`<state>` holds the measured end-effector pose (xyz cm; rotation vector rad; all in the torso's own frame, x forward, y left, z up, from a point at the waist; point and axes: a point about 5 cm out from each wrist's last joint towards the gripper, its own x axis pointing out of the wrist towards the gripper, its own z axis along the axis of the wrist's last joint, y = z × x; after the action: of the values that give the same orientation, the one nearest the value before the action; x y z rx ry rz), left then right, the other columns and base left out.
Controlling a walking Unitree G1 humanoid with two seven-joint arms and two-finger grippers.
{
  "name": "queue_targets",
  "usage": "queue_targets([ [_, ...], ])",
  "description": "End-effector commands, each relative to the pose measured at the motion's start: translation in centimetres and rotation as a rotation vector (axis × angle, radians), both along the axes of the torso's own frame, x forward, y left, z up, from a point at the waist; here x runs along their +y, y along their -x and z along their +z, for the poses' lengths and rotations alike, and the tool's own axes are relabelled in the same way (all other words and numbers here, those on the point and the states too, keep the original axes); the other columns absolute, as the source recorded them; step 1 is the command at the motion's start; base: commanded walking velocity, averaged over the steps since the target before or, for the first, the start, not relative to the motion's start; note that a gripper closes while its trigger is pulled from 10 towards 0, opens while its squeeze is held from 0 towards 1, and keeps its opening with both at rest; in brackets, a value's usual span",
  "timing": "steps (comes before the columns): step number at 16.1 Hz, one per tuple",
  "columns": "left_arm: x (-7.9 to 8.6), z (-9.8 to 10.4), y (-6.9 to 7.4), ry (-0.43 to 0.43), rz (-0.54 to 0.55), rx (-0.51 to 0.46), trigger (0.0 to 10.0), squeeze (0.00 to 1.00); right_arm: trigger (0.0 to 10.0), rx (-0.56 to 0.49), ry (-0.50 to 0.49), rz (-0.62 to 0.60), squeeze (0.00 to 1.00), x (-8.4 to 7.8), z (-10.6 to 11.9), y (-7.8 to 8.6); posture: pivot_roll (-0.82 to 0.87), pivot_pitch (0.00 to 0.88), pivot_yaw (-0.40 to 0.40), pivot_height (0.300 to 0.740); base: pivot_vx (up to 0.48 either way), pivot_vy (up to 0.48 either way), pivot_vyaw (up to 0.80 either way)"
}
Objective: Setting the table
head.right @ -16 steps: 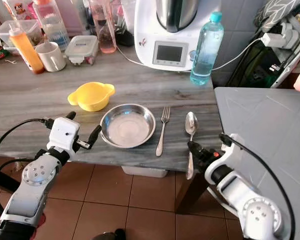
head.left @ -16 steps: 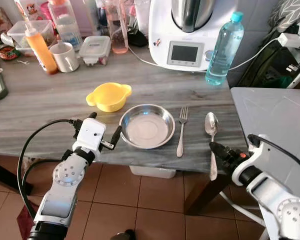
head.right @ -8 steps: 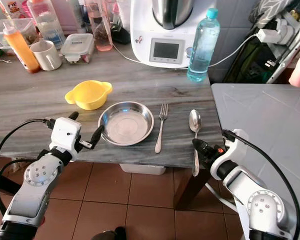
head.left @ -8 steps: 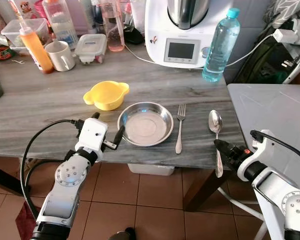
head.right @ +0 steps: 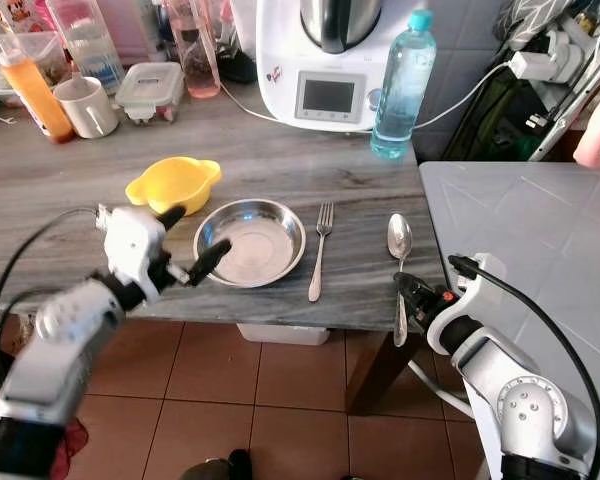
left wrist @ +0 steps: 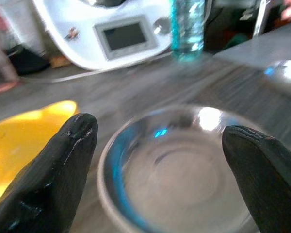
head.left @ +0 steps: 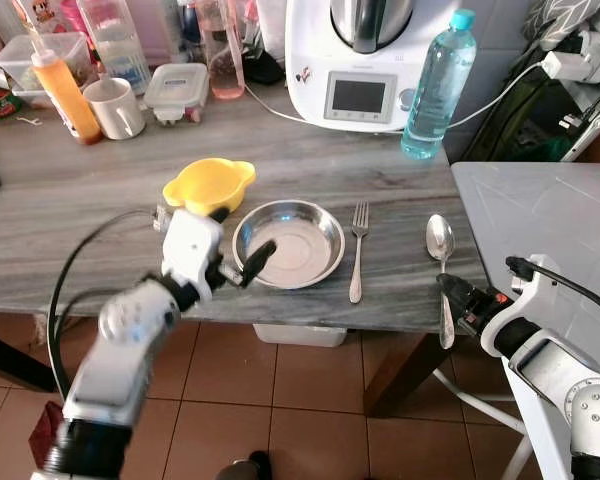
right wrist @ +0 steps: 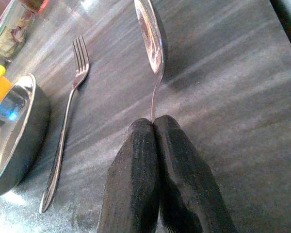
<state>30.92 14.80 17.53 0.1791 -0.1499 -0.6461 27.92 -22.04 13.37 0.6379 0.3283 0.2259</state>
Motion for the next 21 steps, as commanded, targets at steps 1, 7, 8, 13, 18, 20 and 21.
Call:
queue_targets([
  [1,-0.1,0.7,0.1,0.005,-0.068,0.003,10.0,0.0,10.0,-0.024,0.016,-0.007,0.0,-0.2,0.4,-0.1,0.13,0.178,0.042,0.74,0.0,0.0,0.0],
  [7,-0.6,0.3,1.7,-0.103,-0.432,0.131,10.0,0.0,10.0,-0.062,0.014,0.043,0.0,-0.9,1.5,-0.1,0.12,0.185,0.053,0.74,0.0,0.0,0.0],
  [8,-0.4,0.2,1.7,-0.11,-0.461,0.156,10.0,0.0,10.0,-0.072,0.01,0.052,0.0,-0.8,1.8,-0.2,0.13,0.186,0.058,0.74,0.0,0.0,0.0],
  [13,0.0,-0.1,1.7,-0.159,-0.501,0.174,10.0,0.0,10.0,-0.114,-0.016,0.11,0.0,-1.4,2.8,-1.0,0.13,0.185,0.066,0.74,0.0,0.0,0.0],
  [18,0.2,-0.3,1.9,-0.171,-0.514,0.18,10.0,0.0,10.0,-0.125,0.001,0.121,0.0,-2.8,3.7,-2.4,0.14,0.183,0.062,0.74,0.0,0.0,0.0],
  [20,0.1,-0.3,1.9,-0.169,-0.51,0.179,10.0,0.0,10.0,-0.12,-0.006,0.127,0.0,-2.6,3.7,-2.7,0.14,0.183,0.054,0.74,0.0,0.0,0.0],
  [21,0.0,-0.4,2.0,-0.168,-0.511,0.178,10.0,0.0,10.0,-0.103,-0.027,0.15,0.0,-1.9,3.2,-2.6,0.14,0.183,0.054,0.74,0.0,0.0,0.0],
])
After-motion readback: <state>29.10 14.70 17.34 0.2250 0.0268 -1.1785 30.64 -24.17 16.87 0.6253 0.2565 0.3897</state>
